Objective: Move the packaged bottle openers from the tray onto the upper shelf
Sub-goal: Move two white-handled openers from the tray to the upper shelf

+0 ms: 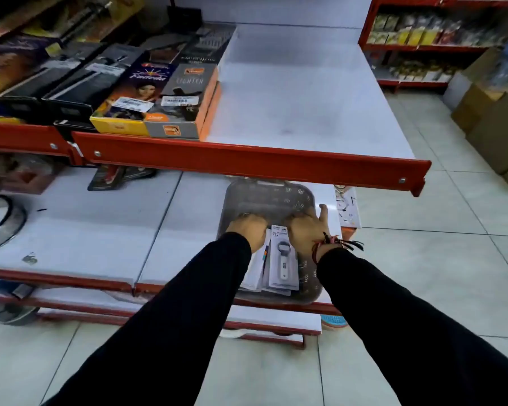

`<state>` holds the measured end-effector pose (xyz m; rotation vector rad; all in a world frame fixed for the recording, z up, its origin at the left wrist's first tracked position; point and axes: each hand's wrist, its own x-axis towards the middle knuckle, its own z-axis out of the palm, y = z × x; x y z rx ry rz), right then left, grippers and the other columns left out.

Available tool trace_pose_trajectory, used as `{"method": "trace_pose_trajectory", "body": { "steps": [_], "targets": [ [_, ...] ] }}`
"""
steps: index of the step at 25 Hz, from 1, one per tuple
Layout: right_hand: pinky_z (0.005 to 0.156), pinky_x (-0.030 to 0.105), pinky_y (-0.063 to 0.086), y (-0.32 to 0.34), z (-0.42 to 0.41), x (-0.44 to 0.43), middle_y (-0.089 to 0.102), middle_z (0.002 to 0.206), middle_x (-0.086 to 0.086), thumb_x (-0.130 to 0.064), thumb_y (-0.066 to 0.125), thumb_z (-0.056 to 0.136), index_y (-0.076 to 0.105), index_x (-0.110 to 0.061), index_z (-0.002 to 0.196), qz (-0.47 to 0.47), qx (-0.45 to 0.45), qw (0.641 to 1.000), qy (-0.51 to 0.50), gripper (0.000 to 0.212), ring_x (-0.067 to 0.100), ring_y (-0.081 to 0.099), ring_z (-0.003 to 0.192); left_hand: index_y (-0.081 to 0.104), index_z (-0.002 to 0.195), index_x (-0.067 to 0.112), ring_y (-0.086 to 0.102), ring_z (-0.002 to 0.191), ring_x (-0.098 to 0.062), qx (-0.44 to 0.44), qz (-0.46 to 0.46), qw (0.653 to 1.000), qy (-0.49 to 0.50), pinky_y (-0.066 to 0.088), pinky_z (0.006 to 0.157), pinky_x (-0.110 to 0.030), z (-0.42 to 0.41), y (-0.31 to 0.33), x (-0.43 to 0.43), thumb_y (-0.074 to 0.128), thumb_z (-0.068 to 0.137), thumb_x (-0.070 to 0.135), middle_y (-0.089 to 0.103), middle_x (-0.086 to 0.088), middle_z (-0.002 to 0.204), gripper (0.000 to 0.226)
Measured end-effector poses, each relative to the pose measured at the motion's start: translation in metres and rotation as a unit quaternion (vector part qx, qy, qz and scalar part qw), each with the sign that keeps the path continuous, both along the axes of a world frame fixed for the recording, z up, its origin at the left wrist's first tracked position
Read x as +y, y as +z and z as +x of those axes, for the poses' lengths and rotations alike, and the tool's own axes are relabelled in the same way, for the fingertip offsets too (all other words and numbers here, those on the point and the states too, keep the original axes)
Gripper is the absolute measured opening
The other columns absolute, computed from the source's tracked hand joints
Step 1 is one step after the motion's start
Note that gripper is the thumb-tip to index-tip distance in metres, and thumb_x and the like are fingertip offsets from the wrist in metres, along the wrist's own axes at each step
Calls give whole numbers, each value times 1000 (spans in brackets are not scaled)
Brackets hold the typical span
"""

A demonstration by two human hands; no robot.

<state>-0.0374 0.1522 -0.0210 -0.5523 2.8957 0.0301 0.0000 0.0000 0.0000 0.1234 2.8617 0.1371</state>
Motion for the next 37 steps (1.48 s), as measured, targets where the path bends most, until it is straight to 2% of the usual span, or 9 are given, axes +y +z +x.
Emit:
{"method": "trace_pose_trajectory", "body": {
  "steps": [5, 11, 17, 19, 22, 25, 30, 35, 37],
  "targets": [
    [120, 63, -8, -16, -17, 3, 57, 138, 0, -12, 44, 84, 66, -24, 121, 73, -22, 997, 16, 44, 32, 28, 139, 64, 124, 13, 56, 127, -26, -26, -63, 997, -44, 18, 122, -43, -33, -25, 2, 48, 89, 0, 64, -7, 131, 41],
    [117, 64, -13, -18, -24, 3, 62, 128, -3, -27, 44, 90, 69, -26, 109, 57, -13, 998, 22, 31, 32, 36, 132, 72, 112, 16, 60, 121, -23, -28, -105, 992, -59, 10, 125, -45, -40, -34, -7, 53, 90, 9, 70, -4, 121, 30],
    [113, 67, -16, 11, -19, 6, 73, 97, -10, -50, 49, 82, 68, -31, 78, -49, -59, 996, -38, 27, 22, 48, 128, 71, 112, 22, 62, 113, -26, -1, 52, 998, 45, 50, 99, -32, -26, -5, -29, 52, 93, 8, 68, 0, 122, 30],
    [116, 64, -4, 22, -19, 9, 74, 86, -11, -54, 59, 79, 66, -33, 77, -123, -104, 985, -67, 23, 17, 58, 112, 70, 110, 24, 63, 110, -24, -20, 106, 992, 67, 51, 92, -29, -18, 12, -38, 53, 91, 11, 66, 4, 121, 29],
    [110, 53, 33, 49, -8, 20, 75, 96, -9, -58, 74, 68, 69, -37, 86, -265, -187, 944, -64, 29, 18, 65, 105, 71, 108, 19, 65, 109, -22, -2, 211, 974, 79, 50, 93, -26, 6, 33, -48, 57, 89, 10, 71, 0, 117, 26],
    [95, 36, 51, 77, 21, 30, 78, 103, 3, -36, 80, 77, 78, -21, 96, -332, -211, 919, -26, 24, 22, 69, 103, 74, 111, 9, 65, 104, -17, 6, 289, 953, 86, 46, 90, -22, 37, 54, -56, 63, 91, 8, 73, -7, 114, 22],
    [87, 34, 55, 116, 71, 34, 79, 97, 7, -21, 75, 85, 79, -8, 96, -355, -167, 920, 18, 18, 20, 72, 92, 76, 107, 11, 65, 96, -13, 29, 333, 940, 75, 52, 92, -27, 85, 92, -56, 68, 91, 14, 75, -5, 110, 19],
    [67, 8, 40, 183, 114, 30, 70, 91, -3, -26, 65, 91, 77, -13, 102, -303, -69, 946, 88, 21, 8, 60, 84, 77, 106, 17, 61, 83, 1, 72, 348, 932, 66, 45, 79, -14, 121, 155, -52, 69, 91, 20, 72, 3, 99, 17],
    [64, 8, 37, 214, 123, 35, 67, 88, -6, -26, 66, 91, 77, -14, 99, -302, -48, 947, 95, 19, 8, 58, 80, 76, 107, 14, 63, 83, 1, 76, 343, 934, 59, 45, 70, -6, 131, 185, -53, 70, 91, 21, 73, 4, 102, 19]
  ]
}}
